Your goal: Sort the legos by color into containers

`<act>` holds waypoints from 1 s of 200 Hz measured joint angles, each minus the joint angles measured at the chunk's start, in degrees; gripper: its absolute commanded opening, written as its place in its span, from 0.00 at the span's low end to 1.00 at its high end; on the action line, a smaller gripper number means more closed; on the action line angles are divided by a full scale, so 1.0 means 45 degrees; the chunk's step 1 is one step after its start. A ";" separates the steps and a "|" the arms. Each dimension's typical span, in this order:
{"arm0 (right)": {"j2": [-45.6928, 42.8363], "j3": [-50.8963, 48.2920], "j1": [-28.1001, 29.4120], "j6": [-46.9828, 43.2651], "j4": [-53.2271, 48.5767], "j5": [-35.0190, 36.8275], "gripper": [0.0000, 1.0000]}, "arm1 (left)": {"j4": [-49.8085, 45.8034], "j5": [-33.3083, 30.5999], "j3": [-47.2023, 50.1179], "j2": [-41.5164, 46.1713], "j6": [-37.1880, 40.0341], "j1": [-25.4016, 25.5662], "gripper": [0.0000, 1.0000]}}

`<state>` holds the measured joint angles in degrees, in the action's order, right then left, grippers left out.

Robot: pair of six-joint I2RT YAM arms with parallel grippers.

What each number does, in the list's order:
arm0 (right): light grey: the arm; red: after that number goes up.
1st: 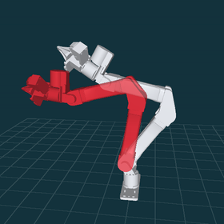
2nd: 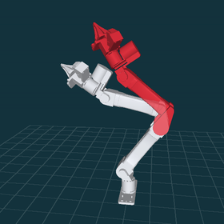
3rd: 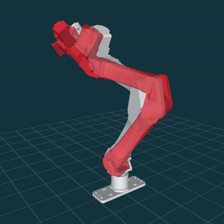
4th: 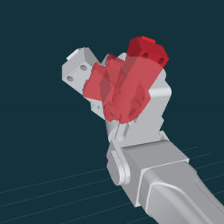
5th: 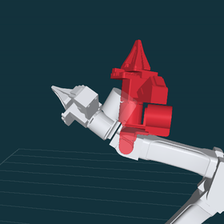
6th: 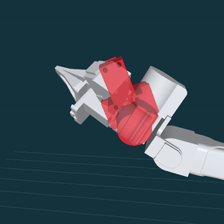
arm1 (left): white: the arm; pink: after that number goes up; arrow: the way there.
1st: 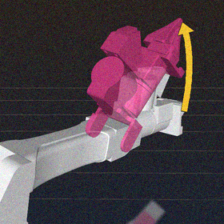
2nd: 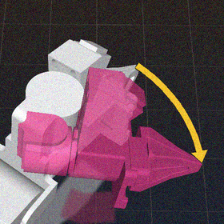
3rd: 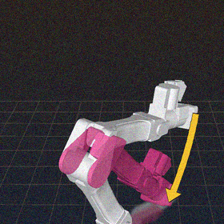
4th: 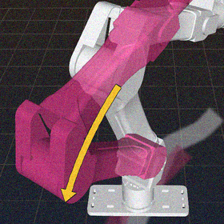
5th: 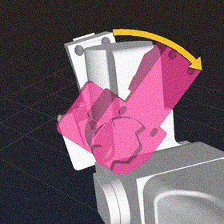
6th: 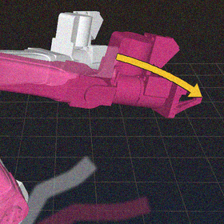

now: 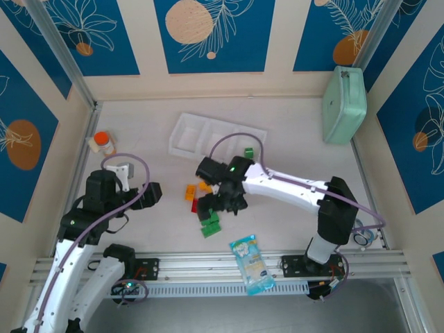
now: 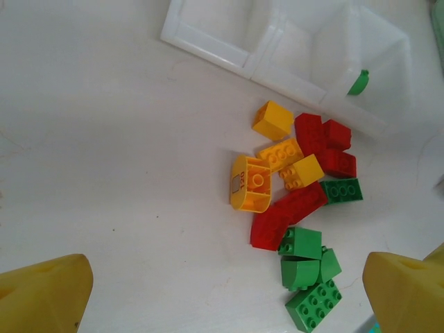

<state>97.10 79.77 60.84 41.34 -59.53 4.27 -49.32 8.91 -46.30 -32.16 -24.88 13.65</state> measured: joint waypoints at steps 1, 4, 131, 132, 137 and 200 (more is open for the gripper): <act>0.0063 -0.0019 0.0058 0.0034 0.0015 -0.0005 0.99 | -0.0010 0.0000 0.0000 0.0019 -0.0015 0.0000 0.99; 0.0180 -0.0049 0.0180 0.0097 0.0039 -0.0024 0.99 | -0.0044 0.0000 -0.0005 0.0097 -0.0053 0.0000 0.99; 0.4571 0.1350 0.1151 0.0665 0.0287 0.0384 0.99 | -0.2506 -0.0665 -0.1365 0.2137 0.0180 0.0000 0.99; 0.4595 0.1370 0.1156 0.0665 0.0287 0.0384 0.99 | -0.2506 -0.0665 -0.1365 0.2137 0.0189 0.0000 0.99; 0.4707 0.1447 0.1171 0.0665 0.0282 0.0389 1.00 | -0.2506 -0.0665 -0.1365 0.2137 0.0204 0.0000 0.99; 0.5367 0.2030 0.1433 0.0544 -0.0223 0.0869 0.83 | -0.2487 -0.0665 -0.1365 0.2137 0.0214 0.0000 0.99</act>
<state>121.25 88.90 67.29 43.79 -60.53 8.19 -60.51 5.91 -52.45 -22.55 -23.92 13.65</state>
